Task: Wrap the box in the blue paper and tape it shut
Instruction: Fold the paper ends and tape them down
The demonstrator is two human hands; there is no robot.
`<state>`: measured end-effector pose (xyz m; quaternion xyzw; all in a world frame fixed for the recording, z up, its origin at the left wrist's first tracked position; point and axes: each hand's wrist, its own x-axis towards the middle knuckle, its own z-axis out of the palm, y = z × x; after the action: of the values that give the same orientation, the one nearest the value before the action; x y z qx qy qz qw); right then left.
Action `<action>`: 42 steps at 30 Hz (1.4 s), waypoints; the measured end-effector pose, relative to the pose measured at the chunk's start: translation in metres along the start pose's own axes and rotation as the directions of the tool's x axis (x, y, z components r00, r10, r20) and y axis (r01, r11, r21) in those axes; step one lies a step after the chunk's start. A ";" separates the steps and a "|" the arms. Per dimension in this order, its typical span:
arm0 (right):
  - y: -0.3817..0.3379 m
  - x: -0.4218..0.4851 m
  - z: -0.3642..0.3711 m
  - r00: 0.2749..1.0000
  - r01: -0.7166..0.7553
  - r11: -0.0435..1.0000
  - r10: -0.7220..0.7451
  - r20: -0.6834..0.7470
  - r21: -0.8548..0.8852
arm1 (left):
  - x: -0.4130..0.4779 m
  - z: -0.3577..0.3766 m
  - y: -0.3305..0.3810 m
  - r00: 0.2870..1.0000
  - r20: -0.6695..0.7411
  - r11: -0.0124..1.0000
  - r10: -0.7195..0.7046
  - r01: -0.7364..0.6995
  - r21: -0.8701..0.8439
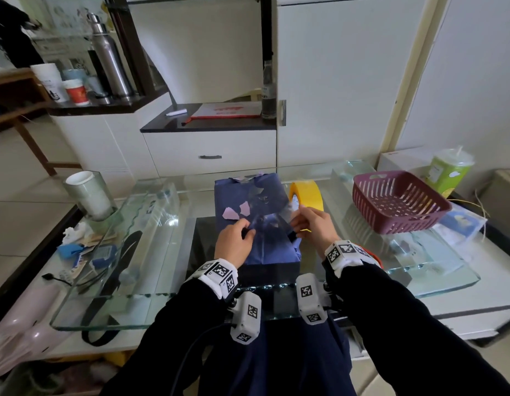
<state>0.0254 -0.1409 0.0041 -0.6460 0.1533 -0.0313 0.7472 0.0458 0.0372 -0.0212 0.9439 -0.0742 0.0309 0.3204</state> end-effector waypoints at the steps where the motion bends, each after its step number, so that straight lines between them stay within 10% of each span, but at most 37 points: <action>1: 0.000 -0.001 0.002 1.000 -0.002 1.000 0.002 0.010 0.009 | -0.002 0.000 0.000 1.000 0.004 1.000 -0.024 0.024 0.016; 27: 0.013 -0.011 0.017 0.983 -0.148 0.989 0.150 0.107 -0.022 | -0.003 0.005 0.015 0.973 0.128 0.981 -0.192 0.185 0.064; 42: 0.015 -0.007 0.021 0.952 -0.289 0.957 0.290 0.095 -0.021 | -0.003 0.009 0.010 0.963 0.264 0.924 0.055 -0.149 0.352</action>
<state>0.0221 -0.1162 -0.0065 -0.6200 0.2100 0.1104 0.7479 0.0416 0.0243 -0.0223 0.9783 -0.1562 -0.0573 0.1234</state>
